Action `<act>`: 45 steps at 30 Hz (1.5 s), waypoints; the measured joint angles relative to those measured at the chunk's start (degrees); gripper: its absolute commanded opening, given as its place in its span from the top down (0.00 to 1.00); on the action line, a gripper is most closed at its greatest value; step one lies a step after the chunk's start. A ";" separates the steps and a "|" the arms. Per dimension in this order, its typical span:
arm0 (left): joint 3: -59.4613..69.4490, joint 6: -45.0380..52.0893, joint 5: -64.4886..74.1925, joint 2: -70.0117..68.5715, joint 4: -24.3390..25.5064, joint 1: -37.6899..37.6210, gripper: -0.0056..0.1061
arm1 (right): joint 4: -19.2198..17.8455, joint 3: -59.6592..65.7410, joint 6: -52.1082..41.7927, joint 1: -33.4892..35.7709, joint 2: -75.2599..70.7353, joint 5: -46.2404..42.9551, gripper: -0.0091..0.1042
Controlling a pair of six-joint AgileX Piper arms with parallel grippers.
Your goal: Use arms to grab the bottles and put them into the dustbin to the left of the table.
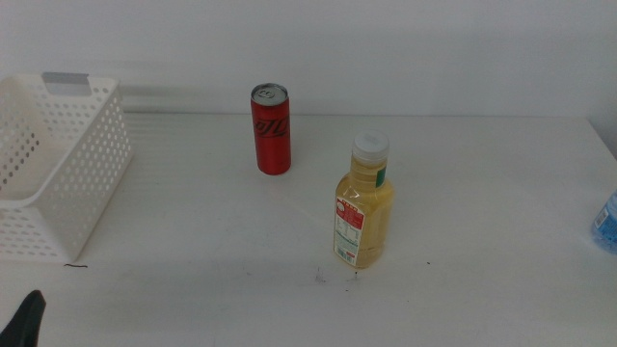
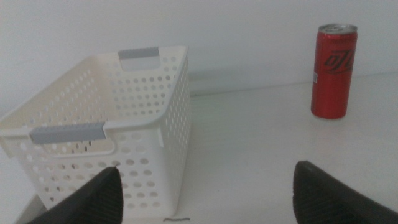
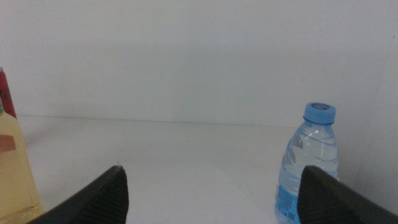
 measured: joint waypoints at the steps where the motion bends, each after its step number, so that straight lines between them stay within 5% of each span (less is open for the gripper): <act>1: 0.00 0.00 -0.31 0.00 0.00 0.00 0.11 | 0.00 0.00 0.00 0.00 0.00 0.00 0.11; 12: 0.00 0.00 -2.52 0.11 -1.51 -0.21 0.11 | 0.00 0.00 0.00 0.00 0.00 0.00 0.11; 20: 0.00 0.00 -8.16 9.21 -3.02 -7.04 0.11 | 0.00 0.00 0.00 0.00 0.00 0.00 0.11; 35: 0.00 0.00 -50.87 49.97 -4.31 -23.93 0.11 | 0.00 0.00 0.00 0.00 0.00 0.00 0.11; 45: -0.24 -3.43 -78.75 79.82 -2.86 -25.76 0.11 | 0.00 0.00 0.00 0.00 0.00 0.00 0.11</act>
